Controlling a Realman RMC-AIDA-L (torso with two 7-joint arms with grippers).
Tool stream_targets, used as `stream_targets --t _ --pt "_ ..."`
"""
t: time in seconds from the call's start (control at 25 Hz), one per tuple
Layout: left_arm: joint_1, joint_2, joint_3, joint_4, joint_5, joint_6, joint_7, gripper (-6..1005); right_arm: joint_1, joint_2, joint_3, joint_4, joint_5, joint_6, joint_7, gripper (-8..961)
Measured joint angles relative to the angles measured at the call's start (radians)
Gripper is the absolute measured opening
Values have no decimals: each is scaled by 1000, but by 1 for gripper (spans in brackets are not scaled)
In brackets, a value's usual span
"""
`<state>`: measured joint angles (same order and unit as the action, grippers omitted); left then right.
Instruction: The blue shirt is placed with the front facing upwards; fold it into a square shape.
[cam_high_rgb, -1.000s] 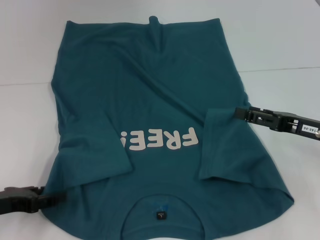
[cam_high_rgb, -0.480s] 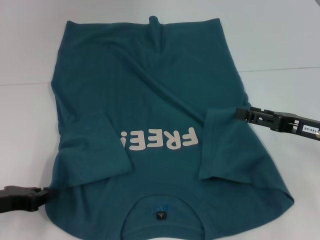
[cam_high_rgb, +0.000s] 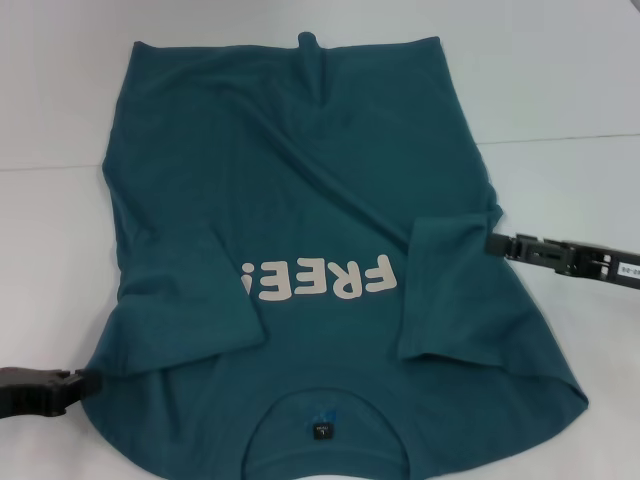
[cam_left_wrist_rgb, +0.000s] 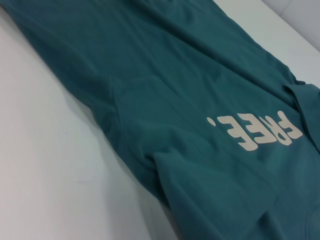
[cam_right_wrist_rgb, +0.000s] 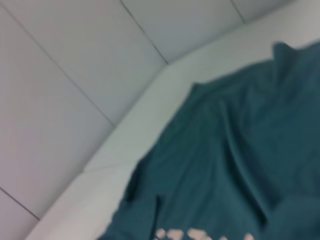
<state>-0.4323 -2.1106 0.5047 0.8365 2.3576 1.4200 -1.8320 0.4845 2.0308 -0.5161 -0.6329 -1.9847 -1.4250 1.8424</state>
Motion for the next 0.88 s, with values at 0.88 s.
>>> stream_targets --t 0.88 --pt "16 -5 -3 27 -5 11 -23 10 -32 -50 6 -15 -131 40 195 913"
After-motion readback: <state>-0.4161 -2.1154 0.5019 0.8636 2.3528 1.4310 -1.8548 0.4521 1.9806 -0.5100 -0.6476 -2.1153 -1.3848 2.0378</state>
